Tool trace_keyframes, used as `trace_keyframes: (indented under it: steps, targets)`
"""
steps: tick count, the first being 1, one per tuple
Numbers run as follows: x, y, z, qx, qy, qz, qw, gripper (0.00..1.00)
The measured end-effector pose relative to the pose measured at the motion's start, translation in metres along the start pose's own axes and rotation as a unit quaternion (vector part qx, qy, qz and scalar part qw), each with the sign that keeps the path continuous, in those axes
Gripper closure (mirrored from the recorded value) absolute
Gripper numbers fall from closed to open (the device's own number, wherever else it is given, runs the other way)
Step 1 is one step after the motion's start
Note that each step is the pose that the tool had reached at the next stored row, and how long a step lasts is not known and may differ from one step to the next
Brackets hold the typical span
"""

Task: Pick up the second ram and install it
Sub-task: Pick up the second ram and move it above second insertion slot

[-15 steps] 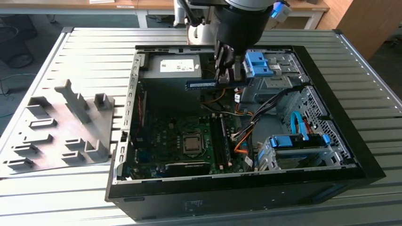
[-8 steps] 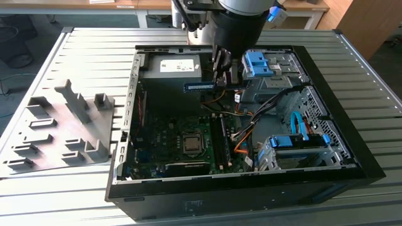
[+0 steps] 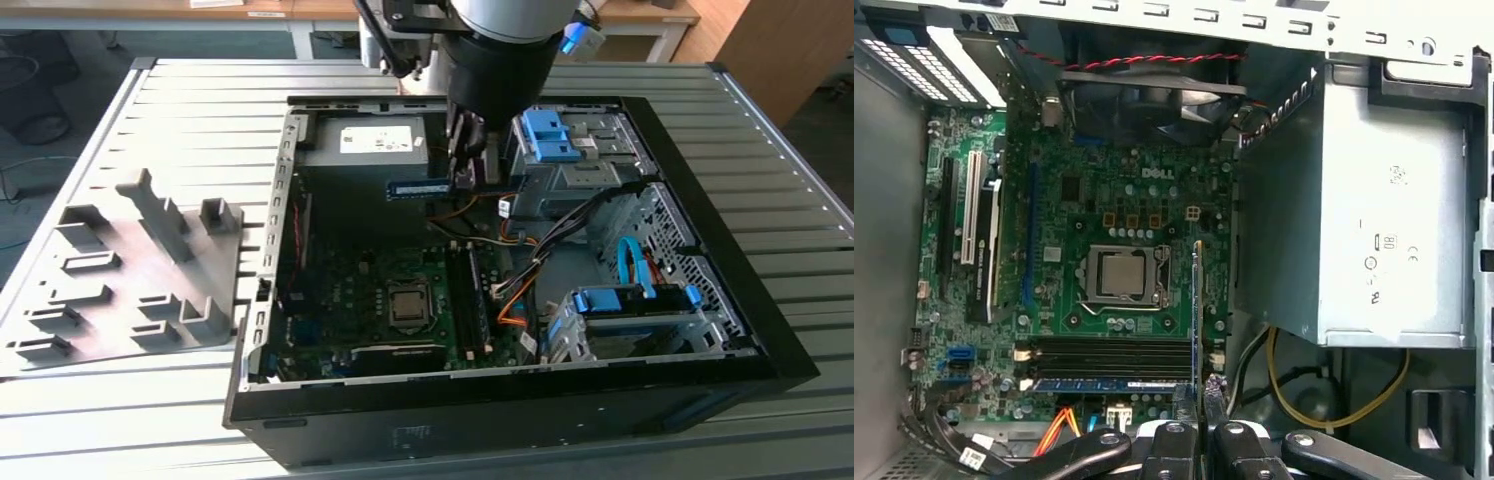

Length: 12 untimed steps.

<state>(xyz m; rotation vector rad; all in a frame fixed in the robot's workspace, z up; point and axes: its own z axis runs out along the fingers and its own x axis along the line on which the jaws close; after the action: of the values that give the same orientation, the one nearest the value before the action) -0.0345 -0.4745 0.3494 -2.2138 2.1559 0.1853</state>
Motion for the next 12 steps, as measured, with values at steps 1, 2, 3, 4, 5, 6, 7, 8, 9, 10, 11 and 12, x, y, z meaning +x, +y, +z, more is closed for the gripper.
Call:
trace_keyframes:
  steps: [1,2,3,4,5,6,7,8,9,10,11,12]
  targets:
    - [0.0001,0.0004,0.0007,0.0,0.0,0.0,1.0,0.86]
    - [0.0002,0.0008,0.0014,0.0,0.0,0.0,1.0,0.86]
    - [0.0003,0.0012,0.0021,0.0,0.0,0.0,1.0,0.86]
    - [0.0004,0.0016,0.0028,0.0,0.0,0.0,1.0,0.86]
    - [0.0005,0.0019,0.0035,0.0,0.0,0.0,1.0,0.86]
    - [0.0006,0.0022,0.0042,0.0,0.0,0.0,1.0,0.86]
    - [0.0007,0.0025,0.0049,0.0,0.0,0.0,1.0,0.86]
    - [0.0008,0.0028,0.0056,0.0,0.0,0.0,1.0,0.86]
    - [0.0009,0.0032,0.0063,0.0,0.0,0.0,1.0,0.86]
    - [0.001,0.0035,0.0071,0.0,0.0,0.0,1.0,0.86]
    - [0.0012,0.0039,0.0078,0.0,0.0,0.0,1.0,0.86]
    - [0.0014,0.0044,0.0086,0.0,0.0,0.0,1.0,0.86]
